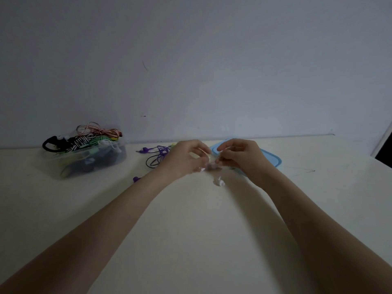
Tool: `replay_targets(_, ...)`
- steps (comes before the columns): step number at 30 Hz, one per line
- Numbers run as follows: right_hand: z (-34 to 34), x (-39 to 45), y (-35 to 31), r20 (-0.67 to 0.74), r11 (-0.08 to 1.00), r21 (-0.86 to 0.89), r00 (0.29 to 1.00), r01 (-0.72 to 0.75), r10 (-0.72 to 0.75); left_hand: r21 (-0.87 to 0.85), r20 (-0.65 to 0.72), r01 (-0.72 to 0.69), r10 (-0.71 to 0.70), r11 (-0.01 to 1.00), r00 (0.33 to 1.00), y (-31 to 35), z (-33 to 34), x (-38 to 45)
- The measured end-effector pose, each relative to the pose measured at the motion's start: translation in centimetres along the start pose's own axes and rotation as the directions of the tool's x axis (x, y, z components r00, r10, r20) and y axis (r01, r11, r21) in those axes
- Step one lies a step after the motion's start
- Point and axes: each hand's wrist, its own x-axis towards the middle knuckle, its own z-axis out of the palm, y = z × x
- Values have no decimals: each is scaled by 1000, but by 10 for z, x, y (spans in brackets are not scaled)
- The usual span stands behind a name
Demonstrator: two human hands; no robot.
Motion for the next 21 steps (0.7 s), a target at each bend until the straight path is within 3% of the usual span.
replay_targets(2, 2, 4, 2, 5, 997, 69, 1000, 15, -15, -167, -127, 50, -71, 985, 989, -3, 8, 6)
replay_targets(7, 16, 13, 17, -37, 985, 168, 999, 26, -20, -142, -352, -54, 1, 988, 936, -22, 26, 23)
replay_targets(10, 23, 20, 21, -58, 987, 153, 998, 48, -40, -96, -358, -91, 51, 991, 932, -33, 19, 29)
replay_targets(15, 33, 33, 23, -91, 971, 234, 995, 46, -26, -206, -376, -143, 57, 968, 925, -38, 15, 32)
replay_targets(21, 29, 32, 23, -29, 941, 335, 999, 43, -36, -222, -396, -139, 41, 965, 917, -36, 14, 29)
